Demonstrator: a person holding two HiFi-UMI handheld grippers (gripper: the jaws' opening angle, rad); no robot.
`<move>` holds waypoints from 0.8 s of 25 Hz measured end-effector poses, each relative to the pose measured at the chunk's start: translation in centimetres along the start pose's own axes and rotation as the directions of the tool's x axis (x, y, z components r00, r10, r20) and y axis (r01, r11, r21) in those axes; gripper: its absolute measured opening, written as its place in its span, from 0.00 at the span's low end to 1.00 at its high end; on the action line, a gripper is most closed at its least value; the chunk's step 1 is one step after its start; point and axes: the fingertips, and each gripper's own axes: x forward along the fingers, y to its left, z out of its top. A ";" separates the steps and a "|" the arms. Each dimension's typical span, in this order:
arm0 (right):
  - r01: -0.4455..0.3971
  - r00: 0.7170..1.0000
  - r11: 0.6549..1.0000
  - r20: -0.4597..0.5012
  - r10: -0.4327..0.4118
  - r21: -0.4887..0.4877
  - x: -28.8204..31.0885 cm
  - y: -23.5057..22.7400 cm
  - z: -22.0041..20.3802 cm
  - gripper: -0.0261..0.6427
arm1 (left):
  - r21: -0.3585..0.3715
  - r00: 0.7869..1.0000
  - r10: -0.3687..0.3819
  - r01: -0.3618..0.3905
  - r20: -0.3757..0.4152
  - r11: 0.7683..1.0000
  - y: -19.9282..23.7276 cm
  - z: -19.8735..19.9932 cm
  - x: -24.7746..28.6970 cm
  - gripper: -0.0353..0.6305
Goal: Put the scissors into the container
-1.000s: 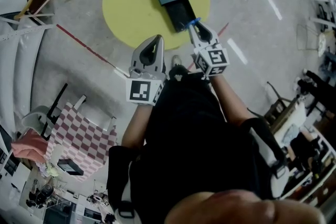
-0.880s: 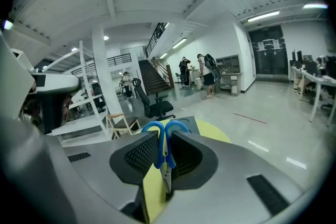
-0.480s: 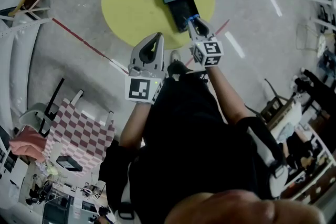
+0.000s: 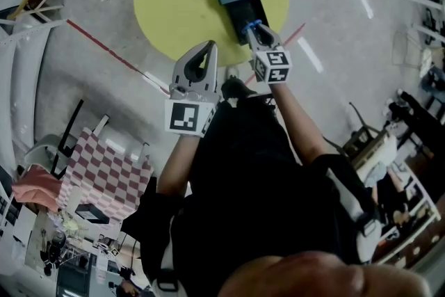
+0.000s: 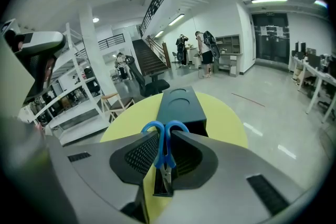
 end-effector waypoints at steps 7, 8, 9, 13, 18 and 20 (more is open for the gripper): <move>0.017 0.998 1.000 -0.065 -0.016 0.013 1.6 -0.7 -1.7 0.15 | -0.004 1.000 -0.009 0.009 -0.005 1.000 0.5 0.0 0.7 0.05; 0.018 0.997 1.000 -0.075 -0.017 0.011 1.7 -0.7 -1.8 0.15 | -0.005 1.000 -0.009 0.009 -0.008 1.000 0.5 -0.1 0.8 0.05; 0.018 0.997 1.000 -0.082 -0.017 0.009 1.9 -0.7 -1.8 0.15 | -0.006 1.000 -0.009 0.009 -0.012 1.000 0.5 -0.1 0.8 0.05; 0.021 0.996 1.000 -0.089 -0.021 0.009 2.4 -1.0 -2.0 0.15 | -0.013 1.000 -0.006 0.006 -0.017 1.000 0.7 -0.1 0.8 0.05; 0.028 0.995 0.999 -0.099 -0.026 0.017 3.6 -1.5 -2.4 0.15 | -0.019 1.000 -0.001 0.001 -0.018 1.000 1.2 -0.1 0.6 0.05; 0.031 0.994 0.999 -0.105 -0.029 0.017 4.1 -1.8 -2.3 0.15 | -0.019 1.000 0.003 -0.003 -0.017 1.000 1.4 0.0 0.8 0.05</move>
